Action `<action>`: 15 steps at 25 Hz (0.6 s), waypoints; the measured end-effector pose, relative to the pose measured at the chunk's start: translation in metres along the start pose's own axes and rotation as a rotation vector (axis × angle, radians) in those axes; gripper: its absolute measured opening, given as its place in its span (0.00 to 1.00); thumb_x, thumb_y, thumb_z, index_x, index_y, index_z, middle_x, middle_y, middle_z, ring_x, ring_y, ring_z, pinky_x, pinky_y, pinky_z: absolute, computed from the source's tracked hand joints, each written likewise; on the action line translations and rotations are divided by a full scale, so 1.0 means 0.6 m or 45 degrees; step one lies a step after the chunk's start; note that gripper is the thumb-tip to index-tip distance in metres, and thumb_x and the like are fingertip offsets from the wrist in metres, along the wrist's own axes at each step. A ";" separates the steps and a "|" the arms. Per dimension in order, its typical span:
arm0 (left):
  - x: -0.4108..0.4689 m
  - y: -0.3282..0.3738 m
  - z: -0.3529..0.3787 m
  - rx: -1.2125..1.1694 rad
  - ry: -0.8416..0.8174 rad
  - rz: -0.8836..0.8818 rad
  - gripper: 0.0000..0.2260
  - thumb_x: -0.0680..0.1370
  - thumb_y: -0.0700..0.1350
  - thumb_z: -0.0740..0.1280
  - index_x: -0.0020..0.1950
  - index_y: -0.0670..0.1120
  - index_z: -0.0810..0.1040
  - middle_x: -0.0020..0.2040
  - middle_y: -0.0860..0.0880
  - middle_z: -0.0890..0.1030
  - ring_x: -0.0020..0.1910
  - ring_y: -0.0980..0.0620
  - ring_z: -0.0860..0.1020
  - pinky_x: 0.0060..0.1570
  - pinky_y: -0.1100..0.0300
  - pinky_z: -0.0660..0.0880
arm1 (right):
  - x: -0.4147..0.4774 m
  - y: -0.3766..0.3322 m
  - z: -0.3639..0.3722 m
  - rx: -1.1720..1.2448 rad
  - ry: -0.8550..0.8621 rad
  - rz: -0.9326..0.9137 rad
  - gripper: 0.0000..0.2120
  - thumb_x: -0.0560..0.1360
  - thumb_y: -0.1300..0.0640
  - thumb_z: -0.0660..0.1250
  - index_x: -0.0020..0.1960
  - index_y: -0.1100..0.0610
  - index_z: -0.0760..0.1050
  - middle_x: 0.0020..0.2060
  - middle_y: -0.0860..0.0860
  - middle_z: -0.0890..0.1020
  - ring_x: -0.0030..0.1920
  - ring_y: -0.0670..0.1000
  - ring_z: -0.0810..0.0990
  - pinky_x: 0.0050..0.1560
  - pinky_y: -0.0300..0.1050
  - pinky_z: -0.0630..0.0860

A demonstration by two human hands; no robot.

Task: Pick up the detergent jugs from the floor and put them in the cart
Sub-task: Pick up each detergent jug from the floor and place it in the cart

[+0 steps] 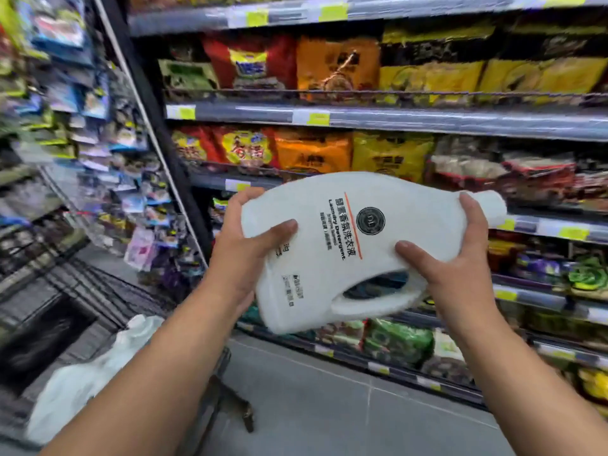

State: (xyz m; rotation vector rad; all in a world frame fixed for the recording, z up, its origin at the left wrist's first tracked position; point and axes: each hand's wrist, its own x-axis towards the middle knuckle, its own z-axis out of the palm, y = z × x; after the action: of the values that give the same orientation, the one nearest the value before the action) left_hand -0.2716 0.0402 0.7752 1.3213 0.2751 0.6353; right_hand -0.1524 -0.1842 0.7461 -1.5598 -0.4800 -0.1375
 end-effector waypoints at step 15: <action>-0.109 -0.040 -0.513 0.091 0.924 -0.288 0.20 0.73 0.35 0.73 0.55 0.59 0.75 0.58 0.43 0.79 0.50 0.38 0.81 0.45 0.35 0.80 | -0.121 0.109 0.562 0.176 -0.805 0.419 0.45 0.65 0.59 0.79 0.73 0.40 0.59 0.62 0.39 0.71 0.60 0.42 0.73 0.60 0.39 0.70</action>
State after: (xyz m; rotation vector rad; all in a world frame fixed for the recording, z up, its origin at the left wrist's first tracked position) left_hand -0.4812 0.2495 0.6656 1.0621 1.0287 0.8996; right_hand -0.2628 0.1312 0.6384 -1.5065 -0.6952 0.6463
